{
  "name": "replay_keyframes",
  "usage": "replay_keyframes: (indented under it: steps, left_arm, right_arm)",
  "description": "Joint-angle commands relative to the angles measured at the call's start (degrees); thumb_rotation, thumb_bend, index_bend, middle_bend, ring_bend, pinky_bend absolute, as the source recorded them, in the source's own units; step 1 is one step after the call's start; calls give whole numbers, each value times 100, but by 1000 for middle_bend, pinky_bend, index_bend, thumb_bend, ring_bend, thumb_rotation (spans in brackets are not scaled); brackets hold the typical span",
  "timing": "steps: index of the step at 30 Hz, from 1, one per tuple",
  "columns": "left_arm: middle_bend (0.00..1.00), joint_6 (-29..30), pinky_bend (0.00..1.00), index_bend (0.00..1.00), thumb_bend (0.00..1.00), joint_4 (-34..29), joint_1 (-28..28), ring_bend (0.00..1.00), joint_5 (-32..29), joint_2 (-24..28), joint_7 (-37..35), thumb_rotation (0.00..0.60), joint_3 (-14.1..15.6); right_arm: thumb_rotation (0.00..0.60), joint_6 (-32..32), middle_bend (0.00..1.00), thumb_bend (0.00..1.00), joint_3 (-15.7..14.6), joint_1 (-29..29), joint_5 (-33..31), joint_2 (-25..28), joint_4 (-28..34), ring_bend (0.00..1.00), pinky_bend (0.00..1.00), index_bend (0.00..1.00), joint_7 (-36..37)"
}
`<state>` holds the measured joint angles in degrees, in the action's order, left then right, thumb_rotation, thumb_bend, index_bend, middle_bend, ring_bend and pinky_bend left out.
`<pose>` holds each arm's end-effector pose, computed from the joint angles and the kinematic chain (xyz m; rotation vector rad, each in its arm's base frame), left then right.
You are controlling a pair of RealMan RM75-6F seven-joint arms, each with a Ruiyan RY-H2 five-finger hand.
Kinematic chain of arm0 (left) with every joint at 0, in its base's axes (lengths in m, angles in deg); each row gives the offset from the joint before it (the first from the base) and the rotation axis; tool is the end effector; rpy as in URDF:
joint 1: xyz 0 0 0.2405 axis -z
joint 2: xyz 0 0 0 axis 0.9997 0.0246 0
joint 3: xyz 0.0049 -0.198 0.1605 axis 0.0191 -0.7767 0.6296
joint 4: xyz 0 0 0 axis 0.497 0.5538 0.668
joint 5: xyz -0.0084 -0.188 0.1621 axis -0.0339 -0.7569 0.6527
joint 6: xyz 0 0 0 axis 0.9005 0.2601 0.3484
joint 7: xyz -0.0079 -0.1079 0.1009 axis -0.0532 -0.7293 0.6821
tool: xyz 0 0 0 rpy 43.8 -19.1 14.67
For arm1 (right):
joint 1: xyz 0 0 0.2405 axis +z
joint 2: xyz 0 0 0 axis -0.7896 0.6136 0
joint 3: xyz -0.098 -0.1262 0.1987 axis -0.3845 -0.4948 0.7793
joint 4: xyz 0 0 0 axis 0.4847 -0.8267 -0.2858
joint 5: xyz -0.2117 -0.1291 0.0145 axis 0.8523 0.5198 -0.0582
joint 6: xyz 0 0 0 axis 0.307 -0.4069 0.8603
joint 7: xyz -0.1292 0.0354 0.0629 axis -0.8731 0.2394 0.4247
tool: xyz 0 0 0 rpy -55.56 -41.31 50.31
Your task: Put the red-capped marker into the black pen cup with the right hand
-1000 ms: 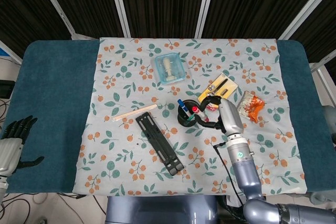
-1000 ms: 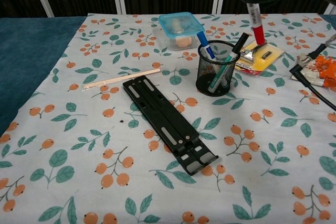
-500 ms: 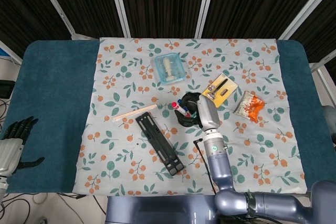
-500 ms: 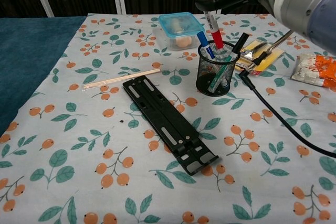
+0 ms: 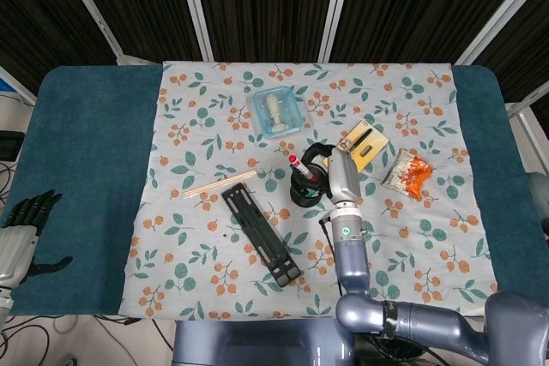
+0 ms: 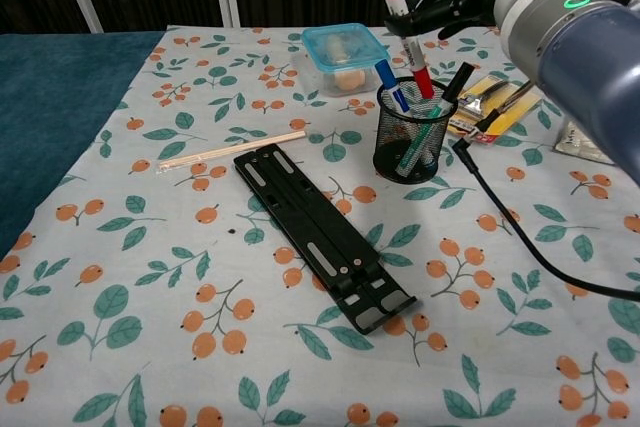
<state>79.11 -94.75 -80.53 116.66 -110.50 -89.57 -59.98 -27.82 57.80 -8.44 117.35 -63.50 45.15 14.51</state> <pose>-0.3201 0.1927 0.1169 -1.4470 -1.0732 -0.8312 -0.0458 -0.3618 -0.0267 1.0326 -1.5458 1.4084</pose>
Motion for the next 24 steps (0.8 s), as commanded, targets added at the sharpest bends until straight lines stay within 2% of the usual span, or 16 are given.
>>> replay_keyframes:
  steps: [1,7,11,18,24]
  left_arm:
    - [0,-3,0,0,33,-3,1,0,-3,0,-6,600,0]
    - [0,9,0,0,32,-1,-3,0,16,0,4,600,8]
    - [0,15,0,0,32,-3,-4,0,19,-2,3,600,7]
    - [0,17,0,0,33,-1,-4,0,20,2,-8,600,7]
    - [0,18,0,0,32,1,-3,0,23,6,-18,600,7]
  right_arm:
    - [600,-10,571,590,12,-53,-55,1,-68,332,291,749,-3]
    - [600,-30,566,582,14,-197,-145,29,-68,327,290,749,67]
    - [600,-47,518,536,-5,-255,-138,20,-22,289,287,743,95]
    - [600,-117,377,441,-86,-275,46,-7,11,170,248,594,34]
    - [600,-147,338,397,-92,-300,45,-16,13,143,229,548,-44]
